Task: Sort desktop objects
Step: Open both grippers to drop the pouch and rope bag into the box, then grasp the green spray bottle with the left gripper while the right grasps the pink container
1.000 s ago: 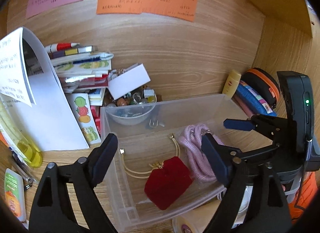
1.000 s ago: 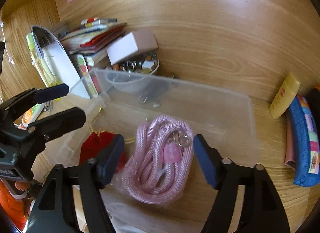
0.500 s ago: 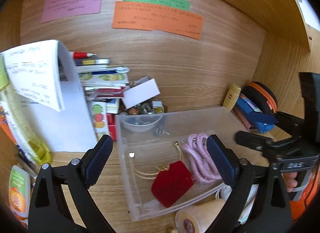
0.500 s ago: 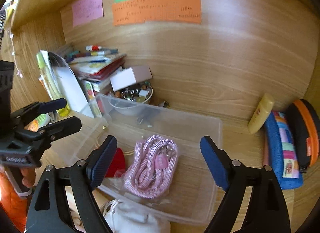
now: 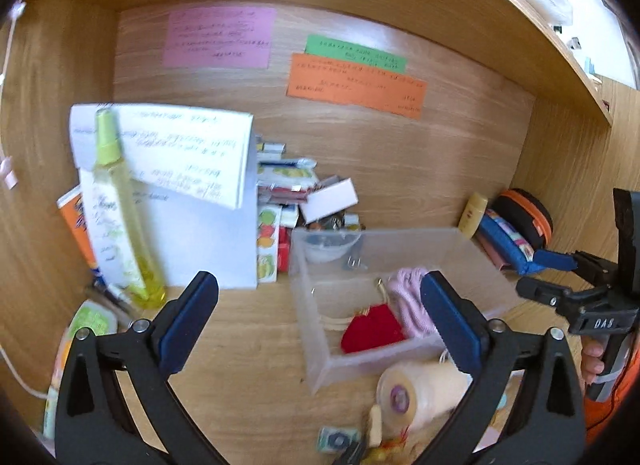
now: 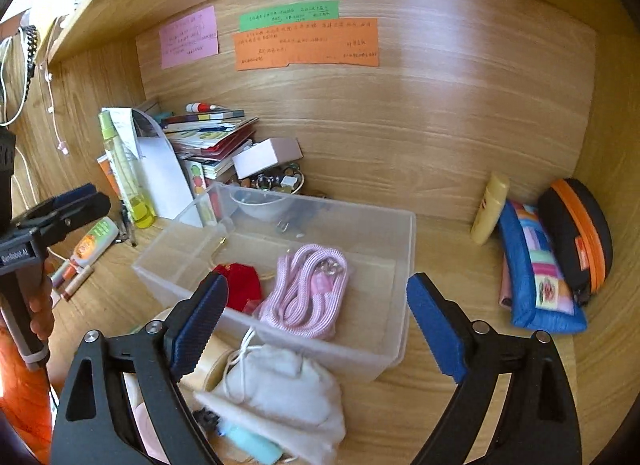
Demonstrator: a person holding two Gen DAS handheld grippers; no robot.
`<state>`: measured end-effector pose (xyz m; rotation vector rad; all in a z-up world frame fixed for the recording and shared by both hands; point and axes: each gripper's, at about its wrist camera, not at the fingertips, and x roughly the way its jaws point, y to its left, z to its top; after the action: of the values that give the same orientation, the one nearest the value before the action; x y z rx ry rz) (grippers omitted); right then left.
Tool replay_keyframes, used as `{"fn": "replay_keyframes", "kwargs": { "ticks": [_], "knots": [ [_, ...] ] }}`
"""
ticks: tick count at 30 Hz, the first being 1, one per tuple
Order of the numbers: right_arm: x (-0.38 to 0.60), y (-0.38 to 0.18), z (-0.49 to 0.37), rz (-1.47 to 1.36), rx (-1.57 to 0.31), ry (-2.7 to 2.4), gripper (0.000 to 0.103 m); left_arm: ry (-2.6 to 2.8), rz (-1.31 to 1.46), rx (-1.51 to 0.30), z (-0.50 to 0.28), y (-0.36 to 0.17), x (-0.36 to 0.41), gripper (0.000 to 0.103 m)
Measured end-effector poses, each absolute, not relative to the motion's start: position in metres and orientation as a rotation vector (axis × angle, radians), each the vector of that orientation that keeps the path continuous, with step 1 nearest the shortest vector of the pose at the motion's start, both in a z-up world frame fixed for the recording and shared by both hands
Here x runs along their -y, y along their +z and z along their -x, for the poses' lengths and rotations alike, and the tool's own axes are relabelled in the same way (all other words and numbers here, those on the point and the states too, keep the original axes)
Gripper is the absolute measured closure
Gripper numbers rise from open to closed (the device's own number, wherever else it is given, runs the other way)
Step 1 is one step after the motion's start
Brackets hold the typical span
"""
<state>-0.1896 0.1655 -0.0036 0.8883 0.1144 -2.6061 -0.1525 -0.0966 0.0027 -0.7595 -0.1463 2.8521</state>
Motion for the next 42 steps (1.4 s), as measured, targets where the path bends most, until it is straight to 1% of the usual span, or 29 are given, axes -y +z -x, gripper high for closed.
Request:
{"fn": "replay_keyframes", "kwargs": {
  "ticks": [12,18,24,31,42],
  "knots": [
    [-0.165,-0.03,0.151,-0.99,-0.066,-2.593,0.013,2.86,0.898,0.05,0.101,-0.028,0.108,0.001],
    [-0.164,-0.038,0.129,-1.017,-0.022,-2.579,0.013,2.836,0.98,0.101,0.081,-0.045,0.117,0.001],
    [-0.156,-0.048,0.108,-1.05,-0.047,-2.557,0.013,2.792,1.063,0.16,0.064,-0.063,0.128,0.001],
    [-0.141,-0.055,0.085,-1.065,-0.057,-2.497,0.013,2.712,1.18,0.133,0.06,-0.084,0.126,0.001],
    [-0.118,-0.078,0.085,-1.169,0.003,-2.347,0.013,2.596,1.224,0.15,0.078,-0.094,0.114,0.001]
  ]
}}
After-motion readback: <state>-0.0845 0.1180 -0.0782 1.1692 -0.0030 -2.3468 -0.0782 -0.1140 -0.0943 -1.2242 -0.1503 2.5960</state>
